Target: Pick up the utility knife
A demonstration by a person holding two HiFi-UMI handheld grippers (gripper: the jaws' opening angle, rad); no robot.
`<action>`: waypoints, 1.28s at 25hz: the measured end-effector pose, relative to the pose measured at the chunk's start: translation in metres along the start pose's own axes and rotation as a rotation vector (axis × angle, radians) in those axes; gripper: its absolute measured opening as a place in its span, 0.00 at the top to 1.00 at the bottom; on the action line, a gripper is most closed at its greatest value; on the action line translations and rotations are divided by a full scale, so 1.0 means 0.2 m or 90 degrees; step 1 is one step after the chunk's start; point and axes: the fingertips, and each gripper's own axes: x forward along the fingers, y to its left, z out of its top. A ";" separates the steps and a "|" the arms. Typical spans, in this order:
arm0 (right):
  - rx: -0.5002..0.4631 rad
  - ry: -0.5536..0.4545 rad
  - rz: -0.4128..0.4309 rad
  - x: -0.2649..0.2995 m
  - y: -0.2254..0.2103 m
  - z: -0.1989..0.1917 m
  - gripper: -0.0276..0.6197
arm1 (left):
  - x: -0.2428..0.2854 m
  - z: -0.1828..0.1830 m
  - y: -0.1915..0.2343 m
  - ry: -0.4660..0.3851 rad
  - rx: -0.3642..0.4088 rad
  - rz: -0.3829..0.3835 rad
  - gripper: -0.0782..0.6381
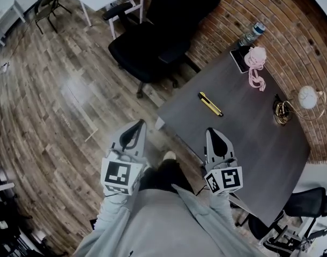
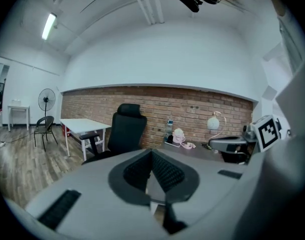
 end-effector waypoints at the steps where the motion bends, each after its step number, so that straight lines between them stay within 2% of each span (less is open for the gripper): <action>1: 0.002 0.004 -0.007 0.00 -0.01 -0.01 0.93 | 0.02 -0.01 0.00 0.002 -0.001 -0.007 0.87; 9: 0.022 0.009 -0.060 0.11 -0.23 -0.07 0.93 | 0.32 -0.01 -0.04 0.024 0.015 -0.059 0.87; 20: 0.057 -0.018 -0.144 0.31 -0.73 0.01 0.93 | 0.91 0.21 -0.15 0.024 0.070 -0.138 0.87; 27: 0.072 -0.033 -0.186 0.30 -1.00 0.06 0.93 | 1.19 0.34 -0.29 0.026 0.100 -0.183 0.87; 32: 0.079 -0.038 -0.220 0.26 -1.13 0.06 0.93 | 1.33 0.37 -0.39 0.026 0.110 -0.214 0.87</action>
